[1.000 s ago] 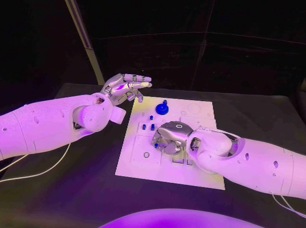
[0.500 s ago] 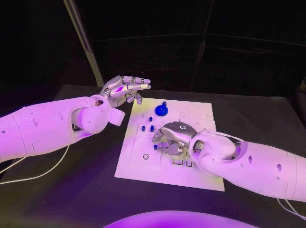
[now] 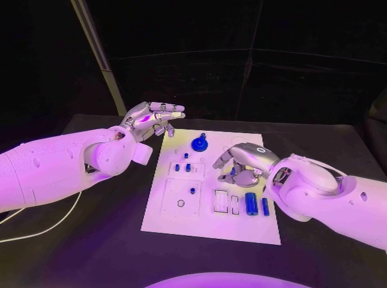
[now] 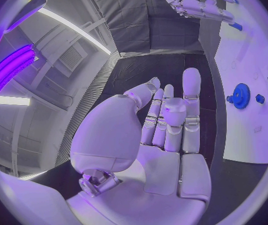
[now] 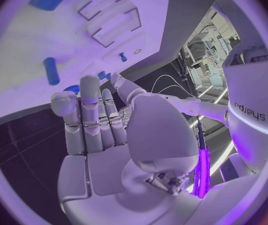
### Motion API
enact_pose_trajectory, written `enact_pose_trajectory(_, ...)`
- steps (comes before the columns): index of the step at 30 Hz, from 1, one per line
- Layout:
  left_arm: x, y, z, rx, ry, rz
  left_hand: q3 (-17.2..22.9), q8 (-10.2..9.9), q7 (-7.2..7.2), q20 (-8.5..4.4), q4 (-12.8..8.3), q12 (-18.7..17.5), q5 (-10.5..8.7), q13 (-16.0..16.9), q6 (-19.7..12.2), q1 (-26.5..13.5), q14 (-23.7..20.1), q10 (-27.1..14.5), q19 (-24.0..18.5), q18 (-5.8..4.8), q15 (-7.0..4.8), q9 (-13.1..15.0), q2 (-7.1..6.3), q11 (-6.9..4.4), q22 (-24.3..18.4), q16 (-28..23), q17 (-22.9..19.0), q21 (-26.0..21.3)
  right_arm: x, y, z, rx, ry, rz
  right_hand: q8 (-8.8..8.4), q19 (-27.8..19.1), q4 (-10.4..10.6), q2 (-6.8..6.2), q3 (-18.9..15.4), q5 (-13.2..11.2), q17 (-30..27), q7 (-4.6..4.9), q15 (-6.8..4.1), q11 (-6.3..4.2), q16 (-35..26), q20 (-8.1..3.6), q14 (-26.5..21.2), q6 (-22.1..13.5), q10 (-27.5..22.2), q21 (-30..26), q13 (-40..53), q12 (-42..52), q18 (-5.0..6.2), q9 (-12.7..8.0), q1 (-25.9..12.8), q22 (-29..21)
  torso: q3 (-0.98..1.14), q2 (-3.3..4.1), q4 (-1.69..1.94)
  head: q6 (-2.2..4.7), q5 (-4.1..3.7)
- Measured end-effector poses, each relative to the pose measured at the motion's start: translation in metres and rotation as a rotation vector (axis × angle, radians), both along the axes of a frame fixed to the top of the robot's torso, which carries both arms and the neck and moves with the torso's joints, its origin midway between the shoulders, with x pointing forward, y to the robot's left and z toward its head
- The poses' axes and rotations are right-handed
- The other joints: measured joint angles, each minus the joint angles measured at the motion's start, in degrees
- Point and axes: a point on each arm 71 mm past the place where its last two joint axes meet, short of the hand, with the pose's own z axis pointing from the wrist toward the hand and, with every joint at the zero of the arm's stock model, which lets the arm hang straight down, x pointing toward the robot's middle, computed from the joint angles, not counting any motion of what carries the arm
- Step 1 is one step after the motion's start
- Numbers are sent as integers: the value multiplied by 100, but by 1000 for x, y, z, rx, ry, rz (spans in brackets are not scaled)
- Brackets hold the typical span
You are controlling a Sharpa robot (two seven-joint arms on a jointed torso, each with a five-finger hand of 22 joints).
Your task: Assemble the parts on the task board
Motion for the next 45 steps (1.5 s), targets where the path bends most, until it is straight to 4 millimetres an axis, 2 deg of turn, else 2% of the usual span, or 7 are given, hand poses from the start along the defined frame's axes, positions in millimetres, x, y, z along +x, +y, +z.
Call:
enact_pose_trajectory(8,0,-1,0,0,2,-4,0,0,0,0,0,0,0,0,0,0,0,0,0,0,0,0,0,0,0,0,-6,0,24,-40,16,-58,7,-131,0,-147,142,-148,-454,0,-318,-86,-22,5,-247,-2,-22,-150,-387,-275,-1,52,0,-6,94,-387,-5,-10,-7,69,-87)
enact_pose_trajectory(13,1,-2,-1,0,3,-6,0,0,0,0,0,0,0,1,0,0,0,0,0,0,0,0,0,0,1,0,-6,0,28,-48,15,-89,28,-166,0,-161,195,-116,-589,0,-358,-109,-22,15,-264,12,-22,-173,-437,-315,-1,96,0,-6,185,-469,-4,-10,-9,88,-101)
enact_pose_trajectory(14,1,-2,-1,0,3,-7,0,0,0,0,0,0,0,1,0,0,0,0,0,1,0,0,0,0,1,0,-6,0,29,-49,15,-95,32,-169,0,-168,196,-116,-603,0,-362,-109,-22,15,-264,19,-22,-173,-437,-330,-1,117,51,-6,185,-474,-4,-10,-9,91,-104)
enact_pose_trajectory(24,1,-3,-1,0,5,-9,0,0,0,0,0,0,0,1,0,0,0,0,0,1,0,1,0,0,1,0,-6,0,29,-40,9,-148,79,-146,0,-133,275,-4,-713,0,-419,-135,-21,-47,-263,-15,-23,-147,-306,-330,12,347,90,2,297,-427,-4,-7,-9,87,-109)
enact_pose_trajectory(32,1,-3,-1,0,6,-11,0,0,0,0,0,0,0,1,0,0,0,0,0,0,0,1,0,0,1,0,-5,0,33,-29,4,-175,100,-124,0,85,279,140,-710,34,-340,-148,-104,-106,-176,-82,60,-81,-19,-116,2,467,90,1,441,-94,-4,-6,-1,89,-108)
enact_pose_trajectory(42,1,-3,-1,1,7,-13,0,0,0,0,0,0,0,1,0,0,0,0,0,0,0,1,0,0,2,0,-5,0,36,-21,-3,-202,118,-108,0,277,284,253,-430,34,-113,-150,-156,-150,66,-113,112,56,306,132,-17,472,89,1,554,289,-1,-2,-2,64,-86)
enact_pose_trajectory(45,1,-3,-1,1,7,-14,0,0,0,0,0,0,0,1,0,0,0,0,0,0,0,1,0,0,2,0,-5,0,36,-21,-4,-207,119,-105,0,278,280,253,-355,34,-91,-144,-156,-138,75,-113,112,103,340,160,-20,437,-5,1,554,323,-1,-2,-8,57,-83)
